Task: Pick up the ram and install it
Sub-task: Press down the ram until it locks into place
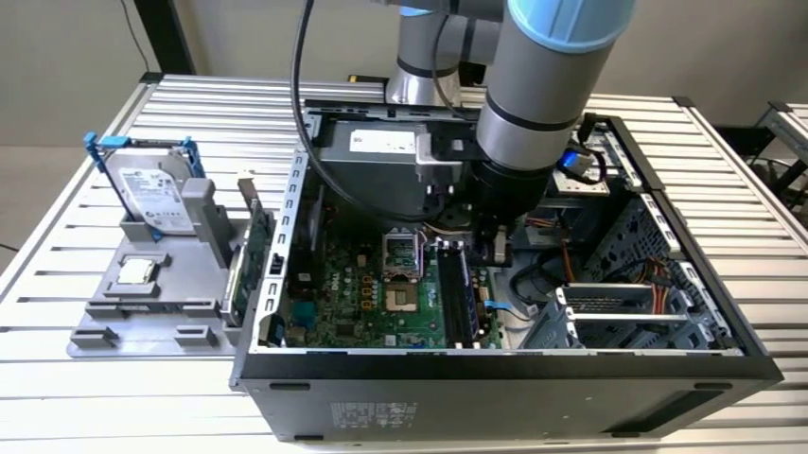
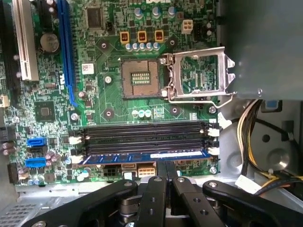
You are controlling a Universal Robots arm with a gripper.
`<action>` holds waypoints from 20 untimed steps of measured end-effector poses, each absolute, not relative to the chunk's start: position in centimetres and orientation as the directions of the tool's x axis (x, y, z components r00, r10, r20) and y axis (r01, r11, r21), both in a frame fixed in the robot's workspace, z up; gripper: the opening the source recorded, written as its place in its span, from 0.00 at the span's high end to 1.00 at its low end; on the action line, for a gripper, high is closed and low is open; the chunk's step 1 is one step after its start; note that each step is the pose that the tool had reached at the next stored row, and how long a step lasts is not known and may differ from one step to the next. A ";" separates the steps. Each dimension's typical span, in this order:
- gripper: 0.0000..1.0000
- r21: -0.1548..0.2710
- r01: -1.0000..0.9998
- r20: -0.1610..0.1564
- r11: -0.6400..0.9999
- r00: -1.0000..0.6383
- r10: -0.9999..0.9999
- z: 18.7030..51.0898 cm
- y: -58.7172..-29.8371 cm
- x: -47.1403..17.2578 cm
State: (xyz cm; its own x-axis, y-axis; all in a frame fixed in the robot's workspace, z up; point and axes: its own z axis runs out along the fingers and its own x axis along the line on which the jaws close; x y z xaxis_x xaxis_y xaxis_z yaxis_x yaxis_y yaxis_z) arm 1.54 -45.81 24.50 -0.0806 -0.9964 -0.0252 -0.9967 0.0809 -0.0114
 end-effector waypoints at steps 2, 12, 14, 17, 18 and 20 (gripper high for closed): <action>1.00 -0.011 -0.997 -0.025 0.081 -0.081 -0.996 24.1 -46.3 1.6; 1.00 -0.011 -0.997 -0.024 0.081 -0.080 -0.996 22.4 -47.0 1.7; 1.00 -0.011 -0.997 -0.024 0.081 -0.081 -0.996 22.0 -47.0 1.6; 1.00 -0.011 -0.997 -0.023 0.081 -0.081 -0.996 21.6 -47.0 1.6; 1.00 -0.012 -0.997 -0.022 0.081 -0.081 -0.997 21.9 -47.0 1.6; 1.00 -0.012 -0.997 -0.028 0.081 -0.081 -0.996 22.5 -47.0 1.6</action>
